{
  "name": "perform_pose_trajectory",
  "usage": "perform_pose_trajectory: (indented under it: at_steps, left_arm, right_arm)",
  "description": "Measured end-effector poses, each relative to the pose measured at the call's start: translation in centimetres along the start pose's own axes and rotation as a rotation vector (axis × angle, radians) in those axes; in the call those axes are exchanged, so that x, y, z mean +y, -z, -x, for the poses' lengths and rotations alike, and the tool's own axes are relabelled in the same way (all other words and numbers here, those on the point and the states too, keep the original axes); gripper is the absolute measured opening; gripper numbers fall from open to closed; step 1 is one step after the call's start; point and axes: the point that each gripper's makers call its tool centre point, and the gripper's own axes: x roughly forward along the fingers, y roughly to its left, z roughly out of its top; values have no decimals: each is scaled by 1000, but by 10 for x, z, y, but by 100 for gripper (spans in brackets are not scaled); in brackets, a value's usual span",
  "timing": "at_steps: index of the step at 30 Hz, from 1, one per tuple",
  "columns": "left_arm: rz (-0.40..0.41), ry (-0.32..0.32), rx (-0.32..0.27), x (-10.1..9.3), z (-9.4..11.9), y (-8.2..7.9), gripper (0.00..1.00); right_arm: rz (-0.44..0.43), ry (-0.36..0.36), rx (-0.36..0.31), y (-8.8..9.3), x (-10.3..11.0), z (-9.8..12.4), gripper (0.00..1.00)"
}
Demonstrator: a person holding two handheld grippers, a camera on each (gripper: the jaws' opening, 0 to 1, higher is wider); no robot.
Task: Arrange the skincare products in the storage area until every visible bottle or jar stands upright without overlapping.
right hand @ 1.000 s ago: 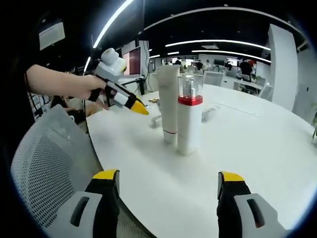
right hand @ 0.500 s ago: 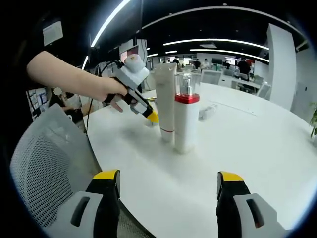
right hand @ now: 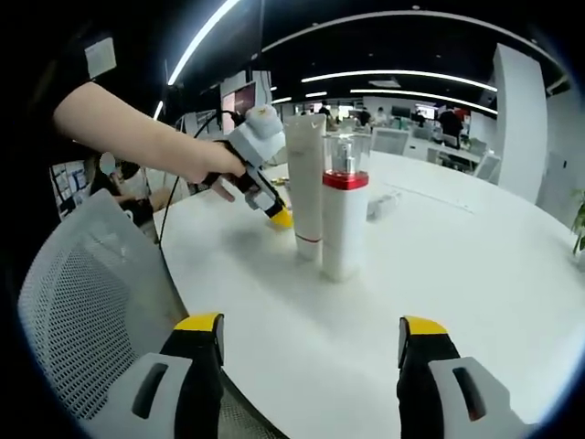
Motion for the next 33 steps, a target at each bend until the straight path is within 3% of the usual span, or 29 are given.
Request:
perform_pose_trajectory:
  at_steps: [5,15,25,33]
  left_arm:
    - [194,62,-52,-6,7,-3,15]
    - [442,171,-200,0,36,-22,15]
    - [504,253,-365,11,85,-41,15]
    - [465,262,-466,3,124,-53,15]
  right_arm:
    - [2,1,2,0,0,0,82]
    - [9,-7,7,1,2,0,81]
    - [20,-20,12,0,6,1,81]
    - [33,-32,20,1,8,0,81]
